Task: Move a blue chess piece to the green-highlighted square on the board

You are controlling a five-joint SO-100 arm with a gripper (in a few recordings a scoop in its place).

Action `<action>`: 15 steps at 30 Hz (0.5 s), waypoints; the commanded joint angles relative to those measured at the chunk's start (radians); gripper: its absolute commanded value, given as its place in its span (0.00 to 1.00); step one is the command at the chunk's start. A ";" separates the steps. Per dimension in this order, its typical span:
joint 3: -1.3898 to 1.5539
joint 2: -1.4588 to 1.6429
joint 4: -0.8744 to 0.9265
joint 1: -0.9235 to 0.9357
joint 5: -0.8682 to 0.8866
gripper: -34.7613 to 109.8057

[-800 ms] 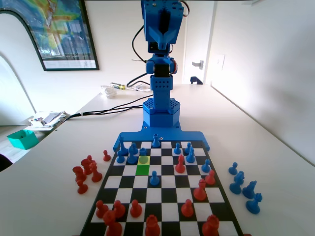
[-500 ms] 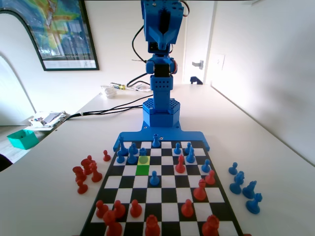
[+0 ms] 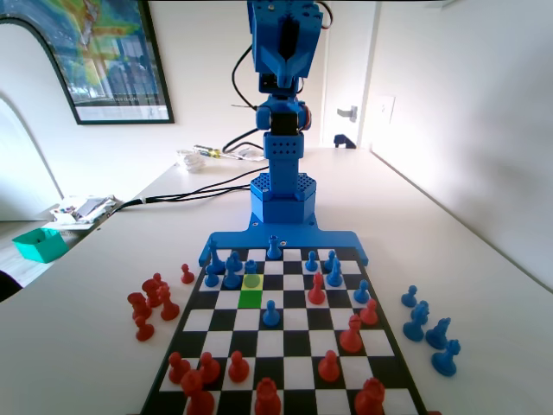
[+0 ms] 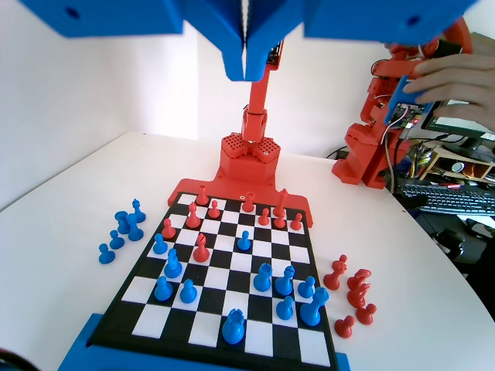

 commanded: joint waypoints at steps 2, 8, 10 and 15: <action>-0.069 -0.109 0.006 0.005 -0.029 0.25; -0.181 -0.357 0.034 0.012 -0.181 0.25; -0.215 -0.446 0.041 0.012 -0.235 0.25; -0.256 -0.655 -0.005 0.011 -0.364 0.25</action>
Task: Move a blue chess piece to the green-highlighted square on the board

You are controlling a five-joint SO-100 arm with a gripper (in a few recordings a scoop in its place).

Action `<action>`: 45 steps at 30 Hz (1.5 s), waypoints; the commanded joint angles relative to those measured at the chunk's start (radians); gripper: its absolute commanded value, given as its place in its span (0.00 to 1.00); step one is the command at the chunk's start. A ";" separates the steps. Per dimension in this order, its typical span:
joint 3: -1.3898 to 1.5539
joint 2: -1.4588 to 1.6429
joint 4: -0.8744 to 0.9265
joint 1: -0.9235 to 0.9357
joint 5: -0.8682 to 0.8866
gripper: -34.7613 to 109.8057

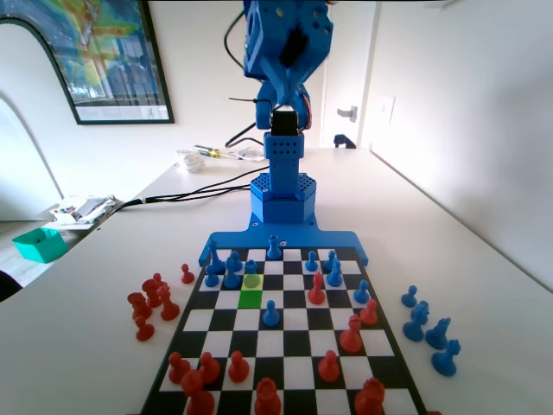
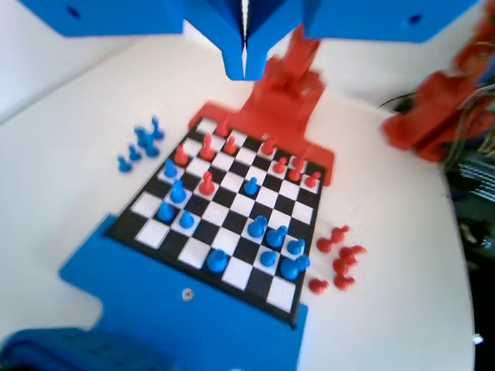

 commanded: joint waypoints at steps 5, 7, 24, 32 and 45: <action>-0.092 -0.302 -0.097 0.009 -0.206 0.25; -0.074 -0.359 -0.137 0.011 -0.276 0.25; -0.035 -0.663 -0.164 0.118 -0.767 0.25; 0.020 -0.730 -0.279 0.222 -0.833 0.29; 0.149 -0.848 -0.546 0.245 -0.807 0.32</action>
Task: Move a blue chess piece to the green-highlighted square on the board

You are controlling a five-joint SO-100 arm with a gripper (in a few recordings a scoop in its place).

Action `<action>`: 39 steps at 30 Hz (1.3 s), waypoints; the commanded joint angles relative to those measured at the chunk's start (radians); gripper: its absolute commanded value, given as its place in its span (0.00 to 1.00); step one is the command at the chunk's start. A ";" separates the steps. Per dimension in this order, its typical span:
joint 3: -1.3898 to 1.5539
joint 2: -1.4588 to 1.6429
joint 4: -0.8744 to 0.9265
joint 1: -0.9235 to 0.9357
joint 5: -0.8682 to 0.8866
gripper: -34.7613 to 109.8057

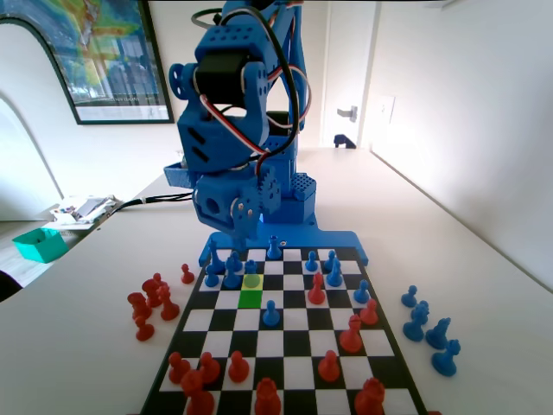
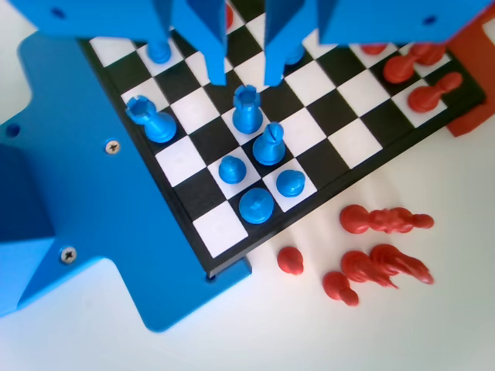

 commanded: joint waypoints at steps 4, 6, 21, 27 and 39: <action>-0.066 -0.043 -0.005 -0.049 0.051 0.34; -0.074 -0.052 -0.014 -0.058 0.061 0.34; -0.028 -0.092 -0.133 -0.049 0.055 0.34; -0.014 -0.092 -0.137 -0.051 0.052 0.34; 0.074 -0.092 -0.233 -0.055 0.041 0.34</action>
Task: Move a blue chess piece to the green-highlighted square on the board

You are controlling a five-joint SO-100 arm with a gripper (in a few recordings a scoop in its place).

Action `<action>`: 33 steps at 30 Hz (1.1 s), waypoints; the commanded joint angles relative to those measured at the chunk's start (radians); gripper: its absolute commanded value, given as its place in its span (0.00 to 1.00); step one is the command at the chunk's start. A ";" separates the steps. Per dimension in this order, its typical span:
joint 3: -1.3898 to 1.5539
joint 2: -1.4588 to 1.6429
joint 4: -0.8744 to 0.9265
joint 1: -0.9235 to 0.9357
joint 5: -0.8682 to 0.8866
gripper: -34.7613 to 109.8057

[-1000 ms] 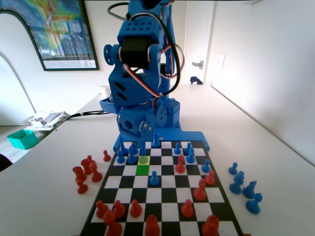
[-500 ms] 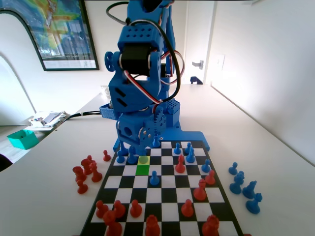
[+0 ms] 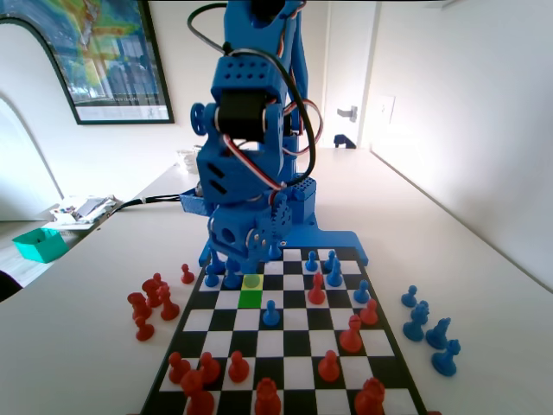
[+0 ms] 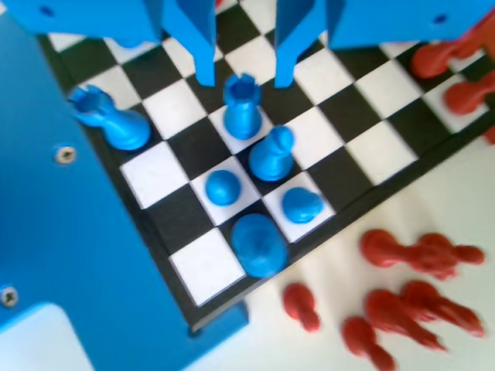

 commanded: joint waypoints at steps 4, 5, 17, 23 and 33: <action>0.049 0.035 -0.058 0.014 -0.031 0.34; 0.058 0.035 -0.071 0.015 -0.032 0.34; 0.121 0.034 -0.164 0.025 -0.060 0.33; 0.132 0.029 -0.186 0.032 -0.084 0.29; 0.140 0.020 -0.218 0.049 -0.114 0.25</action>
